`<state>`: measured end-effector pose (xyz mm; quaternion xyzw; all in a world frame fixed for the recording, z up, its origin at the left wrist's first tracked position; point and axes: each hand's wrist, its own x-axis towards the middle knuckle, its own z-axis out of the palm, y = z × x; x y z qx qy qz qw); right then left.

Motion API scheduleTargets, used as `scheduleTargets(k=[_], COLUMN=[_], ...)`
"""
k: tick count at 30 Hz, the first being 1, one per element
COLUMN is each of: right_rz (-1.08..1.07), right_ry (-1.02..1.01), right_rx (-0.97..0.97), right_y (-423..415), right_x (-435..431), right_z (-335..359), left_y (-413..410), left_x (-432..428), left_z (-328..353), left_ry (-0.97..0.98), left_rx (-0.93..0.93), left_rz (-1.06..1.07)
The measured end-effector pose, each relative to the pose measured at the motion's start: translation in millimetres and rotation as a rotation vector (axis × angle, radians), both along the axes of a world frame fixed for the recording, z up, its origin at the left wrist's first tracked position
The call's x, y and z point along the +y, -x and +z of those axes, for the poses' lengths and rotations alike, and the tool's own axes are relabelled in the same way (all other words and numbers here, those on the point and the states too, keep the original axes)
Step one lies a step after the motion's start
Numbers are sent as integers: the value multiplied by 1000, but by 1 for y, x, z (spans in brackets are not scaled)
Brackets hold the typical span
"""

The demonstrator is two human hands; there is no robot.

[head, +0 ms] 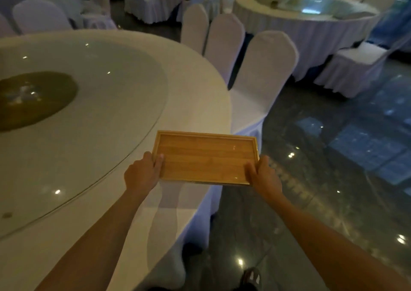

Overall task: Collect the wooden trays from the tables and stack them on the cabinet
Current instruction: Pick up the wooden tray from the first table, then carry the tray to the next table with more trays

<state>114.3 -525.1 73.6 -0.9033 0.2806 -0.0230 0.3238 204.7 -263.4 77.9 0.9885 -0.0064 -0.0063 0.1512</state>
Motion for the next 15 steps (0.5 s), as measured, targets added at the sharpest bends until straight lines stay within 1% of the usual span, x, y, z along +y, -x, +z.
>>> scheduleTargets(k=[5,10,15], right_rz=[-153,-269,-372], right_ry=[12,78,81], right_rx=[-89,-184,-286], right_y=[-5,-11,-22], right_x=[-125,-275,-397], right_z=[13,46,74], left_y=[-39,-80,-124], left_x=[-138,-304,-445], left_z=[17,38,66], left_ry=[26,109,143], left_rx=[4,21,1], left_rz=[-128,-265,-377])
